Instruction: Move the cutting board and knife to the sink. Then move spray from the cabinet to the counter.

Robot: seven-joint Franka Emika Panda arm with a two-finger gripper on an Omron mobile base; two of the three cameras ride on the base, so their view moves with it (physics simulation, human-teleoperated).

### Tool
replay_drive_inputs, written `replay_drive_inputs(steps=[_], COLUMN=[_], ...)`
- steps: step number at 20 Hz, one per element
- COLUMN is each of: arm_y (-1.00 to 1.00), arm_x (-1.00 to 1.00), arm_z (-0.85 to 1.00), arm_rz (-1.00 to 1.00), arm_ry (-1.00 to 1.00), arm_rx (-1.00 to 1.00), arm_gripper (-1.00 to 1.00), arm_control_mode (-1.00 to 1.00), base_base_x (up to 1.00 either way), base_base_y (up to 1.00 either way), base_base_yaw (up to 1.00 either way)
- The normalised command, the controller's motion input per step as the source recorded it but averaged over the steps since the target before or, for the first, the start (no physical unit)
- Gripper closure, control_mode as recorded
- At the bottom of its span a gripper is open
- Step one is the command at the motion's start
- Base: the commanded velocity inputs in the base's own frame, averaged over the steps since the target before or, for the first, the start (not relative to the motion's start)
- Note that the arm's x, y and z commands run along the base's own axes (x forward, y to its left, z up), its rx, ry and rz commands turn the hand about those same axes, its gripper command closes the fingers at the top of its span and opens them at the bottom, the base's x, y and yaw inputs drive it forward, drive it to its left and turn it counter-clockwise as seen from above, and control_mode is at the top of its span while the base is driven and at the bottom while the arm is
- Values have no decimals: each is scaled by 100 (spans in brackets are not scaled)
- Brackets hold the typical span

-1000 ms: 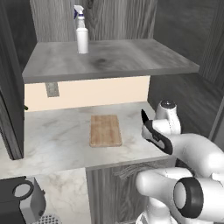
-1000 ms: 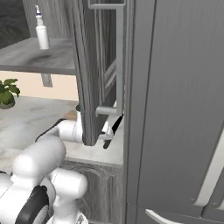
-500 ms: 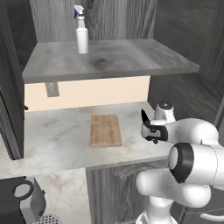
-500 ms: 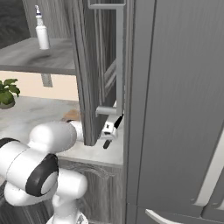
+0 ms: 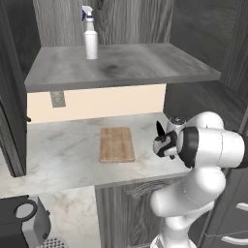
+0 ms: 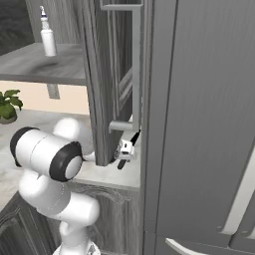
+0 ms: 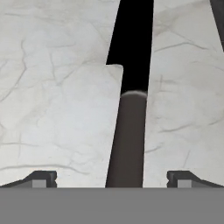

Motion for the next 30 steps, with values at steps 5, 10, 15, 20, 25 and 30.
replay_drive_inputs(steps=[5, 10, 15, 20, 25, 30], arm_y=[-5, -2, 7, 1, 51, 26], arm_x=[34, 28, 10, 0, -11, -3], arm_z=[-35, -46, -74, -77, -48, -5], arm_rz=[-1, 0, 0, -1, -5, -7], arm_ry=[0, 0, 1, 2, 0, -2], arm_rx=[0, 0, 3, 4, -3, -1], arm_gripper=[-100, 100, 100, 100, 100, 100], arm_control_mode=[-100, -100, -100, -100, -100, -100], base_base_x=[0, 0, 0, 0, 0, 0], base_base_y=[0, 0, 0, 0, 0, 0], base_base_yaw=[0, 0, 0, 0, 0, 0])
